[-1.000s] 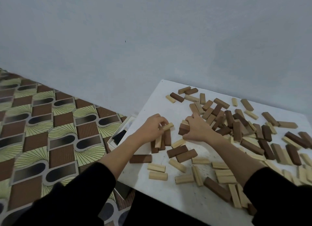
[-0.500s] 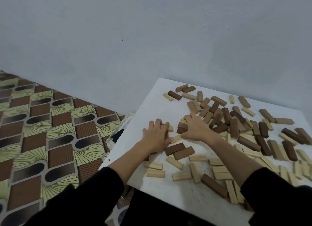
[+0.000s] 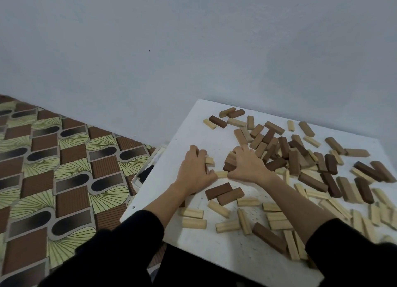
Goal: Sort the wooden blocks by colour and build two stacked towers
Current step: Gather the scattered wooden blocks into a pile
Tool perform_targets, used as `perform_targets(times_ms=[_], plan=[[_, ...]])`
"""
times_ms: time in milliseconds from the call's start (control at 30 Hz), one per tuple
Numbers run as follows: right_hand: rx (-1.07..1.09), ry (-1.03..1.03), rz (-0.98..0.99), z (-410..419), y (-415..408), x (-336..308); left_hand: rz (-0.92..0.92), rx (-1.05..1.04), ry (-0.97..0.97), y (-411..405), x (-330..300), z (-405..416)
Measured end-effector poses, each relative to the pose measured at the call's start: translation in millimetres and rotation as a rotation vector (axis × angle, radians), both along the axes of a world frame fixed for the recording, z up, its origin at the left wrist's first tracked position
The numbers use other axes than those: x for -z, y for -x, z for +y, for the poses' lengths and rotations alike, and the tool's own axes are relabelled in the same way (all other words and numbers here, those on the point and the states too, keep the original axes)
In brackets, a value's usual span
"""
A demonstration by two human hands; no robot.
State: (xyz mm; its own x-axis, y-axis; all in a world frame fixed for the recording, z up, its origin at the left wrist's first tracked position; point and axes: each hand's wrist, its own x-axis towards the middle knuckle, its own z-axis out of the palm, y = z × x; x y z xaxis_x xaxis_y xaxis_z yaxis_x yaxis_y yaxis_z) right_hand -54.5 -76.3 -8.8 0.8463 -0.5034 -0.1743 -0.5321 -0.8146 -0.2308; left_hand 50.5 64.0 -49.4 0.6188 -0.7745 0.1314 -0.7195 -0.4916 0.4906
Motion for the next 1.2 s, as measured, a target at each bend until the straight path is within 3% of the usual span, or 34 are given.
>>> perform_targets(times_ms=[167,367,533,667,800,1100,1200], plan=[[-0.028,-0.021,0.067,2,-1,-4,0.058,0.011,0.077,-5,-1,-2],[-0.042,-0.038,0.026,3,6,-3,0.036,0.027,0.097,-7,2,-7],[-0.076,-0.060,-0.018,-2,15,-4,0.106,0.009,0.224,-7,-6,-19],[0.024,-0.065,-0.111,-26,32,-20,0.113,0.080,0.316,5,-16,-56],[0.156,0.004,-0.117,-57,59,-34,0.256,0.183,0.364,34,-23,-105],[0.111,0.155,-0.091,-77,89,-2,0.167,0.346,0.113,47,-9,-144],[0.112,0.159,-0.122,-79,85,-2,0.193,0.348,0.139,38,-7,-137]])
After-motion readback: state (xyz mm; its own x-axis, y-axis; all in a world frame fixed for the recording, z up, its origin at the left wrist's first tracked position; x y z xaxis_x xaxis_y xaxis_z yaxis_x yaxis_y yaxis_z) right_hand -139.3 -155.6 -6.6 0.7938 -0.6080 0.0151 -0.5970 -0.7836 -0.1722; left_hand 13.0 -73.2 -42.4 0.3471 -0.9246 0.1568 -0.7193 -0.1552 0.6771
